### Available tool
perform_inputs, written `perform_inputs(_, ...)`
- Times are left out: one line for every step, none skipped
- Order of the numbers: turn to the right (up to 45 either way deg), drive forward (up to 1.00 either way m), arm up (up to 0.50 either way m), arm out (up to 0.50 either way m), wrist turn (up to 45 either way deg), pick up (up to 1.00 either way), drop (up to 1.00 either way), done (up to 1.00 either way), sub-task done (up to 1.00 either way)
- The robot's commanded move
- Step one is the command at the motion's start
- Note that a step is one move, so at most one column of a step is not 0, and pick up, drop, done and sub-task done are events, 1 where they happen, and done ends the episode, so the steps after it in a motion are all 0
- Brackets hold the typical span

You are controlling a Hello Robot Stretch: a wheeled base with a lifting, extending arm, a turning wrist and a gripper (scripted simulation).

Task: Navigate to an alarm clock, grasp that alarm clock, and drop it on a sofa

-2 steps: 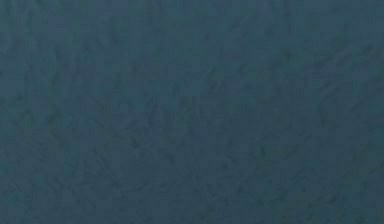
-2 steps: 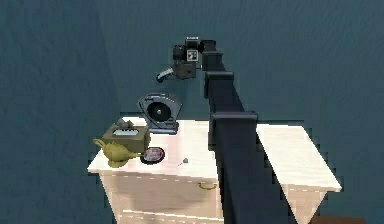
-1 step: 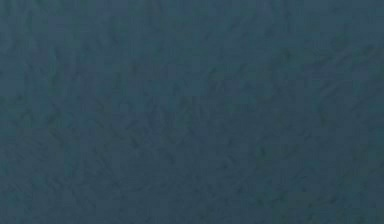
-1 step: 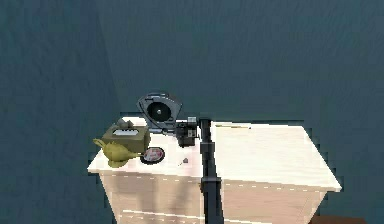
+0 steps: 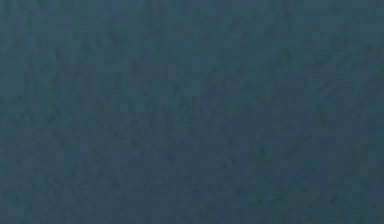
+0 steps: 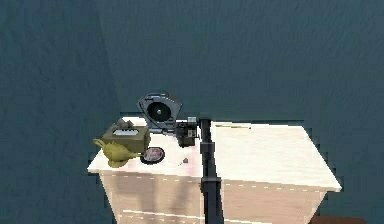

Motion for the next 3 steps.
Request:
perform_inputs(0.0,0.00,0.10,0.00,0.0,0.00,0.00,0.00,0.00)
perform_inputs(0.0,0.00,0.18,0.00,0.0,0.00,0.00,0.00,0.00)
perform_inputs(0.0,0.00,0.00,0.00,-45.0,0.00,0.00,0.00,0.00)
